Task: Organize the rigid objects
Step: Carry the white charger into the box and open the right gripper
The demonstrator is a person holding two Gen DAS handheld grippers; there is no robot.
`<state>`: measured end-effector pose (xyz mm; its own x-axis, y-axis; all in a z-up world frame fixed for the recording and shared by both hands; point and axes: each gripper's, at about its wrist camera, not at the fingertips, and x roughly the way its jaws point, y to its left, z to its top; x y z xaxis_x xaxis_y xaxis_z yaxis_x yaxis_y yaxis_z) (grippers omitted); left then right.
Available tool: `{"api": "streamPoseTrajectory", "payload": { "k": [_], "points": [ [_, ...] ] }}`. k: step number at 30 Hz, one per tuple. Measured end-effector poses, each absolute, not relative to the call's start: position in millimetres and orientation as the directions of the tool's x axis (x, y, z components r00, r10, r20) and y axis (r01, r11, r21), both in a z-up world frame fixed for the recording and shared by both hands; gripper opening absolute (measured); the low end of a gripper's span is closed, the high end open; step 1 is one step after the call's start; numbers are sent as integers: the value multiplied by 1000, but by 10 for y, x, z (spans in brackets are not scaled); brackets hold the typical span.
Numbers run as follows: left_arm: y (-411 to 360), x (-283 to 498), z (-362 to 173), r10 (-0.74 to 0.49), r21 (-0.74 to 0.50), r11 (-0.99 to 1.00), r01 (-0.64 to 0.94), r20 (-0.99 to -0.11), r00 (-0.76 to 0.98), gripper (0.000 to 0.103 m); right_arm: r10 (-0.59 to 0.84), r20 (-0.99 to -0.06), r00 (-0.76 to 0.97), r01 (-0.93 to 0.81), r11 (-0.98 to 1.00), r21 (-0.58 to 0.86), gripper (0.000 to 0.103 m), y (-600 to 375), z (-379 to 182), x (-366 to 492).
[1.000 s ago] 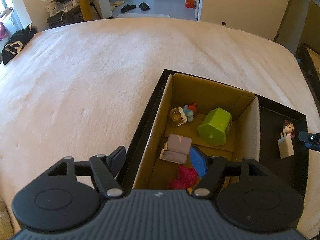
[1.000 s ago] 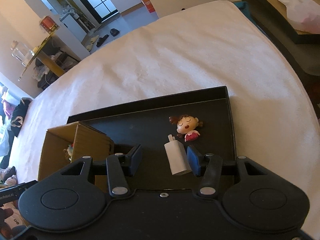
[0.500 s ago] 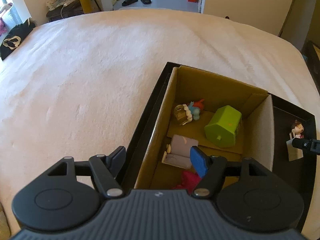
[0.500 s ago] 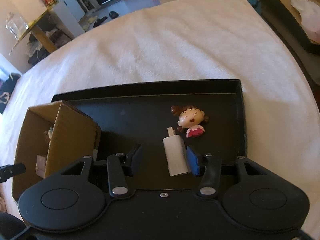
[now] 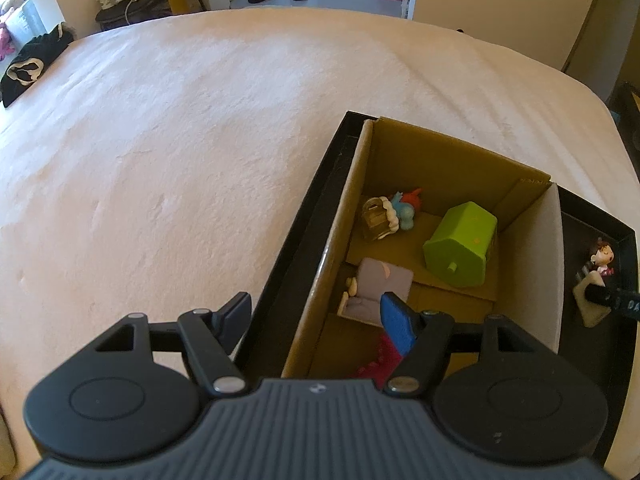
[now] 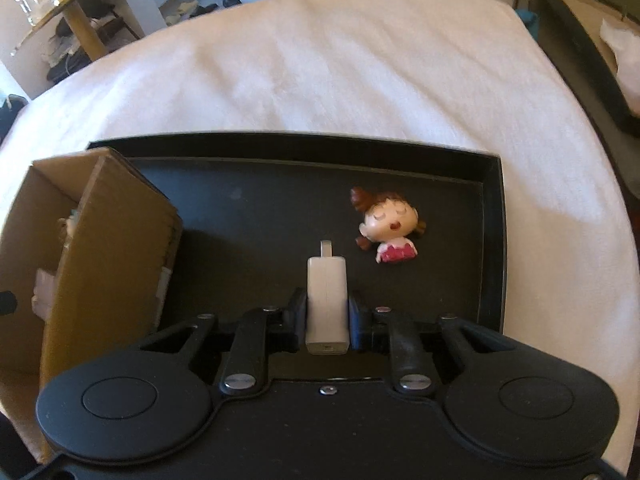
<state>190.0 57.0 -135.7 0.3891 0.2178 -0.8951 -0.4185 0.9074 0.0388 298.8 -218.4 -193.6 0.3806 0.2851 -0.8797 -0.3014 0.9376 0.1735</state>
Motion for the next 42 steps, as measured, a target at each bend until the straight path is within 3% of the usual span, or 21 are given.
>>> {"api": "streamPoseTrajectory", "payload": {
  "k": [25,35,42],
  "points": [
    [710,1617,-1262,168,-20,921,-390,-881,443,70,480,-722,499,-429,860,275,21,-1804,-967,2585],
    [730,1594,-1335,140,-42,932,-360,-875,463,69,546,-688,477,-504,812,294,21,-1528,-849,2495],
    [780,1539,-1434,113,-72,934,-349,-869,482,61,620,-670,407,-530,758,380,21,-1389,-913,2512]
  ]
}}
